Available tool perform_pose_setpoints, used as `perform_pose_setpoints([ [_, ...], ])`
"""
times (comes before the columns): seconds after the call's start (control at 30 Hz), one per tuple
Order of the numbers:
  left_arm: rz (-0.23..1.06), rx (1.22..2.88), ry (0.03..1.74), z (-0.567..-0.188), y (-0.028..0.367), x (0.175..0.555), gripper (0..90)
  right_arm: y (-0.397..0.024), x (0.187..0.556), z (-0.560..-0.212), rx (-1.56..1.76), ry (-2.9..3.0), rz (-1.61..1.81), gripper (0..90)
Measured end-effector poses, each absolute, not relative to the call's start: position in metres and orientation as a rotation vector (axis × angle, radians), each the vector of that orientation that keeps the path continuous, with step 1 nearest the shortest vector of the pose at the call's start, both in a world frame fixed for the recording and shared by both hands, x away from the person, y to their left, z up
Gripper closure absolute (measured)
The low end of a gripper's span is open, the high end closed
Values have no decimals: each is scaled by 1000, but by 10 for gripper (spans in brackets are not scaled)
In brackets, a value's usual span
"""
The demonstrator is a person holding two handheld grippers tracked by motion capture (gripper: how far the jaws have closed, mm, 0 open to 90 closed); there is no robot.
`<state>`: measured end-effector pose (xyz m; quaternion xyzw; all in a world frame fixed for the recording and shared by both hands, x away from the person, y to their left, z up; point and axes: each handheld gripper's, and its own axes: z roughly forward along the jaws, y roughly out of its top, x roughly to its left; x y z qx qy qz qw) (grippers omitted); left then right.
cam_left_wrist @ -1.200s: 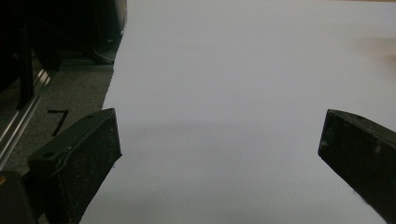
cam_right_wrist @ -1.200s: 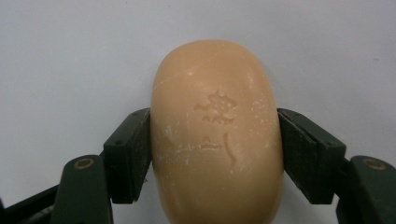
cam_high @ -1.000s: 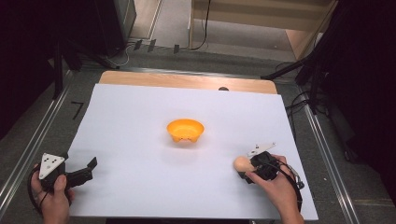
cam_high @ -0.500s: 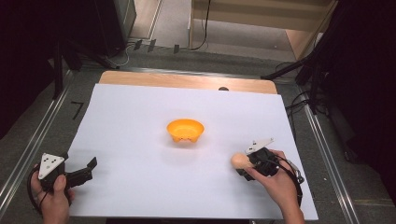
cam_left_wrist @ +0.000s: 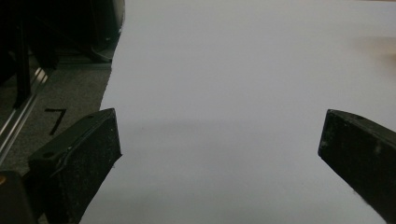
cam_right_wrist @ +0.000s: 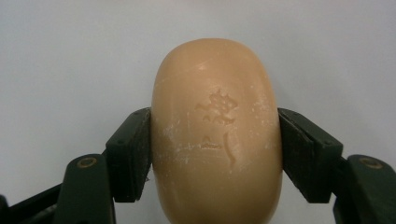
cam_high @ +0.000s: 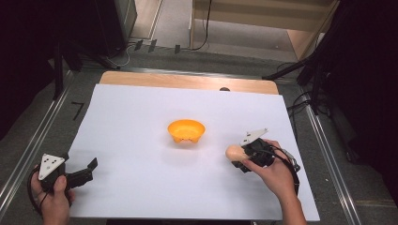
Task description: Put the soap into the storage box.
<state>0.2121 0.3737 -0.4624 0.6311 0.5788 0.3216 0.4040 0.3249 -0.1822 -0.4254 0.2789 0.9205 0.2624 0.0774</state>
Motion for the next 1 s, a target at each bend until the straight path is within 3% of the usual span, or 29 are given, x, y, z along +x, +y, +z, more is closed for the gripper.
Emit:
perform_pose_setpoints([
  [1.0,818,1604,1466,-462,373,212,0,-147,375,-400,612,2811,835,326],
])
